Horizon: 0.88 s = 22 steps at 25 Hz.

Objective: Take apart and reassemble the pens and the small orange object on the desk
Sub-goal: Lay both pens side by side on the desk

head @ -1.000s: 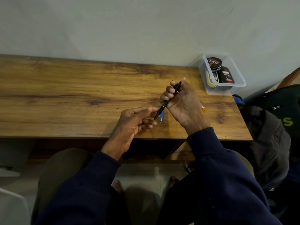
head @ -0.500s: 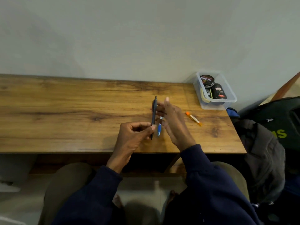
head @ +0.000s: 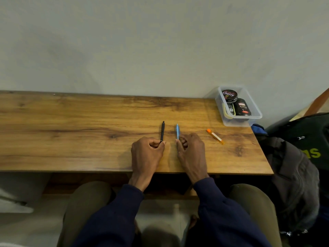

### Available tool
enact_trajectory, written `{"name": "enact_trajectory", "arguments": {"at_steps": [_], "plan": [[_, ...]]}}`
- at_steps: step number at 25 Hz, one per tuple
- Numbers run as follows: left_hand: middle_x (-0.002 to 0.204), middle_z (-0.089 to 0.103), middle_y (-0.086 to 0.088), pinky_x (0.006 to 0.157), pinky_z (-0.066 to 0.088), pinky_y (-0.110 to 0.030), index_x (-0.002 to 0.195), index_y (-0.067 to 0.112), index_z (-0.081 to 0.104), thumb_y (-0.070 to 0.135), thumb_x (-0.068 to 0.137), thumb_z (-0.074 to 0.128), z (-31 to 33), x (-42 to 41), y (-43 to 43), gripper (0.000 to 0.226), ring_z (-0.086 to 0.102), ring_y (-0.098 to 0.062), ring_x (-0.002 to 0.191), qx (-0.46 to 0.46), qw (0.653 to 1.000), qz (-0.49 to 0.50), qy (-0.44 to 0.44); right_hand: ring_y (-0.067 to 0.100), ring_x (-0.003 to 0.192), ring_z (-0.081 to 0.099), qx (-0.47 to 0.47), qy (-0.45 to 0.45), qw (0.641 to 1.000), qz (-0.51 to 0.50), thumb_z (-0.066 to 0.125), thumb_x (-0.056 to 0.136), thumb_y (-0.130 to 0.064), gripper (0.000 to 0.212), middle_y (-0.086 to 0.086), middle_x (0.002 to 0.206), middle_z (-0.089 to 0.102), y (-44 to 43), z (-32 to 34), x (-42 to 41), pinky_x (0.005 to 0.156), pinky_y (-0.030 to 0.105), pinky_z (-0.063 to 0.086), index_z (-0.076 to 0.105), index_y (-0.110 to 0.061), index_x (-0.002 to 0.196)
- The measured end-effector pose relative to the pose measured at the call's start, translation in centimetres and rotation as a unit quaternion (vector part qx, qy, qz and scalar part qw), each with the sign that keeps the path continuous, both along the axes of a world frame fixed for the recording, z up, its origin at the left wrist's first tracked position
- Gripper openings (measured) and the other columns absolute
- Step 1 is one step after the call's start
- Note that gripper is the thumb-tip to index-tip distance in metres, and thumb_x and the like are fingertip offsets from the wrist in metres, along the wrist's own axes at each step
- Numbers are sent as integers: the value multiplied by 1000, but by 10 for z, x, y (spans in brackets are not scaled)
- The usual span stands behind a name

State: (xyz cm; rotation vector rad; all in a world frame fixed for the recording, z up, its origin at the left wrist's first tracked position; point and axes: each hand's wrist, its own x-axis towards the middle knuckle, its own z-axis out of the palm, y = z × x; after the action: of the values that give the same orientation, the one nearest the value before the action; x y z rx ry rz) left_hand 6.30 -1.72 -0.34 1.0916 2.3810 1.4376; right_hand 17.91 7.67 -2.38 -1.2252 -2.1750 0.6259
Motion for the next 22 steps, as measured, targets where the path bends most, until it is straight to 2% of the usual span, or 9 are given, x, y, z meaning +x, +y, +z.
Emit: {"name": "enact_trajectory", "arguments": {"at_steps": [2, 6, 10, 16, 19, 22], "plan": [[66, 56, 28, 61, 46, 0, 88, 19, 81, 26, 85, 85, -1, -1, -1, 8, 59, 16, 59, -6, 1000, -4, 13, 6, 96, 49, 7, -1, 1000, 0, 68, 98, -23, 29, 5, 114, 62, -2, 2, -2, 85, 16, 39, 68, -14, 125], [63, 51, 30, 54, 45, -4, 82, 22, 79, 26, 86, 84, 0, -1, -1, 7, 55, 15, 59, -19, 1000, 0, 19, 11, 97, 54, 6, 11, 1000, 2, 67, 98, -21, 30, 6, 113, 62, -2, 8, -5, 89, 25, 50, 67, -12, 127], [70, 59, 22, 63, 56, -17, 88, 23, 77, 26, 88, 82, -3, -1, 0, 6, 61, 7, 66, -21, 1000, 9, 9, 15, 101, 60, 12, 16, 1000, 8, 68, 98, -21, 32, 8, 116, 65, 0, 8, -8, 91, 27, 53, 67, -11, 128], [85, 73, 8, 66, 56, -17, 98, 19, 78, 28, 88, 81, -7, -2, -1, 14, 63, 4, 71, -25, 1000, 12, 13, 15, 87, 60, 49, 45, 998, -2, 74, 93, -21, 27, 8, 105, 65, -6, 4, -10, 78, 31, 58, 70, -9, 118], [90, 74, 3, 69, 61, -23, 98, 18, 79, 27, 88, 81, -7, -3, -1, 14, 66, -1, 74, -30, 999, 15, 15, 18, 90, 62, 44, 35, 998, 9, 76, 90, -15, 31, 9, 106, 66, -6, 3, -9, 82, 34, 59, 69, -8, 119], [91, 74, 2, 71, 62, -27, 97, 17, 79, 26, 88, 81, -6, -3, -1, 13, 67, -5, 76, -30, 999, 18, 12, 16, 94, 62, 38, 23, 998, 38, 76, 91, -16, 32, 8, 110, 67, -4, 3, -8, 86, 28, 55, 69, -9, 122]]}}
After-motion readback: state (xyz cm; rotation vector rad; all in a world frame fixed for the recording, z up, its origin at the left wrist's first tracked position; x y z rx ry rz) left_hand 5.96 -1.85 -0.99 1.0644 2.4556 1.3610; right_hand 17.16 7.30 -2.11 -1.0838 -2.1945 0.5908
